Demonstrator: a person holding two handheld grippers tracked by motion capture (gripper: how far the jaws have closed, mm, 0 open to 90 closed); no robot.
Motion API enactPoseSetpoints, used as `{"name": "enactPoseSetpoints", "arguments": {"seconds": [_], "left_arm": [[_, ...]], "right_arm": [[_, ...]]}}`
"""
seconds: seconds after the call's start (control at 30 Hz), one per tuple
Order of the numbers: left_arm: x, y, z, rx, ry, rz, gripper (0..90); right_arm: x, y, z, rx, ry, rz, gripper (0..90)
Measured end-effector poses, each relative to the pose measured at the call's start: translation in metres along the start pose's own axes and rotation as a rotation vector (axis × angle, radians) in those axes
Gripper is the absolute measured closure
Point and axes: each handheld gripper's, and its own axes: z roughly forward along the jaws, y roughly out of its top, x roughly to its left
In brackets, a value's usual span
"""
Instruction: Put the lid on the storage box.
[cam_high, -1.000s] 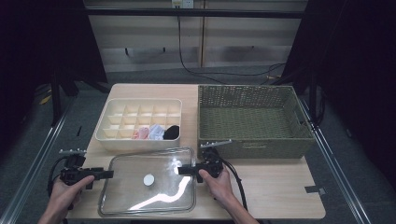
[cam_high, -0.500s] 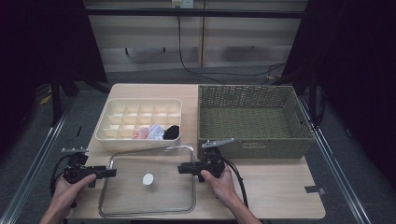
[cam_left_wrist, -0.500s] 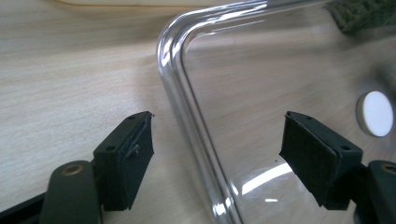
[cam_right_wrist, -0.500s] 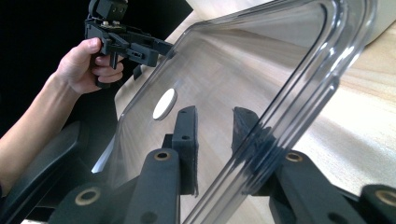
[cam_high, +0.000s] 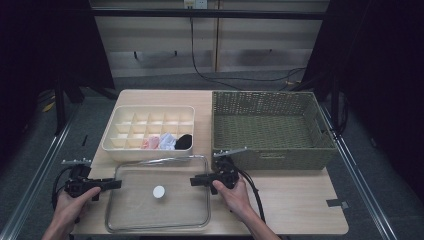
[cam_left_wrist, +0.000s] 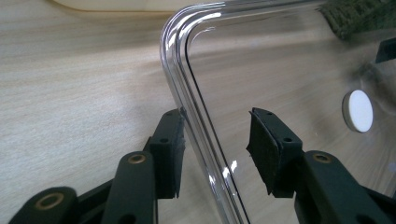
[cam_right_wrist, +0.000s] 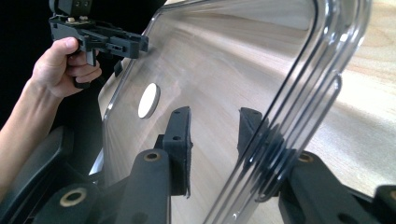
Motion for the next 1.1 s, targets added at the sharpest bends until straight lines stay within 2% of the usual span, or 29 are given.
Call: {"name": "enactPoseSetpoints", "arguments": {"seconds": [0.07,0.1,0.13,0.23,0.27,0.4,0.47,0.57,0.6,0.7,0.77,0.83,0.87,0.9,1.0,1.07,1.1], "left_arm": [[-0.001,0.0,0.0,-0.01,-0.003,-0.017,55.9],[0.0,0.001,-0.002,-0.011,0.009,0.004,56.1],[-0.002,0.001,-0.002,-0.028,0.008,-0.011,56.1],[-0.002,0.005,-0.003,-0.029,0.002,-0.003,54.1],[-0.003,0.005,-0.003,-0.045,-0.009,-0.024,54.3],[-0.003,0.007,-0.005,-0.036,-0.021,-0.009,54.5],[-0.004,0.007,-0.007,-0.048,-0.022,-0.008,56.5],[-0.003,0.007,-0.013,-0.08,-0.06,-0.004,62.1],[-0.004,0.007,-0.014,-0.086,-0.06,-0.017,63.1],[-0.007,0.009,-0.013,-0.066,-0.022,0.008,62.3],[-0.008,0.01,-0.012,-0.071,-0.025,0.011,61.0],[-0.007,0.011,-0.012,-0.074,-0.058,0.005,60.7],[-0.007,0.012,-0.012,-0.084,-0.072,-0.012,60.8],[-0.007,0.012,-0.012,-0.08,-0.077,0.009,60.8],[-0.009,0.013,-0.012,-0.08,-0.105,0.015,61.0],[-0.005,0.014,-0.014,-0.108,-0.165,-0.017,60.9],[-0.005,0.014,-0.014,-0.104,-0.16,-0.005,61.7]], "right_arm": [[0.0,0.001,0.001,0.003,-0.001,0.007,64.1],[0.0,0.001,0.002,0.004,-0.003,0.012,63.8],[-0.001,0.002,0.003,0.01,-0.009,0.016,63.2],[-0.002,0.002,0.004,0.012,-0.016,0.027,62.9],[-0.002,0.002,0.004,0.012,-0.019,0.03,62.9],[-0.003,0.001,0.004,0.013,-0.019,0.036,62.4],[-0.004,0.001,0.004,0.015,-0.024,0.042,61.5],[-0.006,0.0,0.004,0.018,-0.033,0.047,60.0],[-0.007,0.0,0.004,0.019,-0.03,0.053,59.8],[-0.006,0.0,0.004,0.018,-0.033,0.047,59.6],[-0.006,0.0,0.004,0.018,-0.037,0.052,59.3],[-0.007,0.0,0.004,0.019,-0.023,0.051,59.1],[-0.007,0.0,0.003,0.015,-0.014,0.053,59.2],[-0.007,0.0,0.003,0.012,-0.004,0.051,59.3],[-0.007,0.001,0.001,0.004,0.017,0.06,59.7],[-0.008,0.001,-0.001,-0.013,0.025,0.059,60.0],[-0.008,0.001,-0.002,-0.013,0.031,0.066,60.3]]}}
